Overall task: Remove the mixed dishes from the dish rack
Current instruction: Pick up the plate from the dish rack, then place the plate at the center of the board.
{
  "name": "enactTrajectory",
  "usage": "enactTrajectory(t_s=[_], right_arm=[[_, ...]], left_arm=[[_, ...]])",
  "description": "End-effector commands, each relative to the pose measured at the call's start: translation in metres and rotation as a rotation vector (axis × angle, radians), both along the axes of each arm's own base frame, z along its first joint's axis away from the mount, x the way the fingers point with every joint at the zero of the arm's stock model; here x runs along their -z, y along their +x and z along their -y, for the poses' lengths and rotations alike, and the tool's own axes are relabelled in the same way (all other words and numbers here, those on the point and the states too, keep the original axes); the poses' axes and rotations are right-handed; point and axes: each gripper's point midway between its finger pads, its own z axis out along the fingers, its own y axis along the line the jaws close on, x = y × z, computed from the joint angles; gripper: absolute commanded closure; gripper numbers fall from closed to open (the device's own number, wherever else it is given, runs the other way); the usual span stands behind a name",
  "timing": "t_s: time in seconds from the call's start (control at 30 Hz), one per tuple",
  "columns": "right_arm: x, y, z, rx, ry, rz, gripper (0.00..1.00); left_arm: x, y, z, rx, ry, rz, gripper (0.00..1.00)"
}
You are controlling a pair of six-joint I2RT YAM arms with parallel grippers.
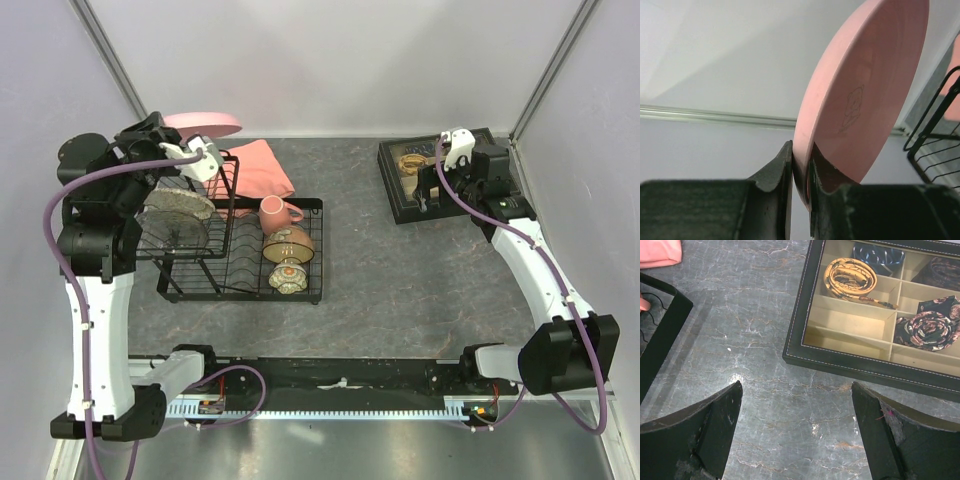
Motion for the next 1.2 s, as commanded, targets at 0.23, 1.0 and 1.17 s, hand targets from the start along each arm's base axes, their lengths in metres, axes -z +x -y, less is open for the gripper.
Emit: enactTrajectory(t_s=[0.23,1.0,1.17], right_arm=[[-0.071,-0.018,-0.021,-0.092,0.116,0.188,0.02],[-0.157,-0.107,-0.099,-0.574,0.285,0.372,0.06],[-0.174,-0.114,-0.120,-0.651,0.319,0.367,0.08]], left_arm=[[-0.003,-0.033,0.067,0.306,-0.586,-0.184,0.98],[0.039,-0.005,0.130,0.471,-1.110,-0.536,0.99],[0.056,-0.005,0.153,0.485,-1.092,-0.587,0.98]])
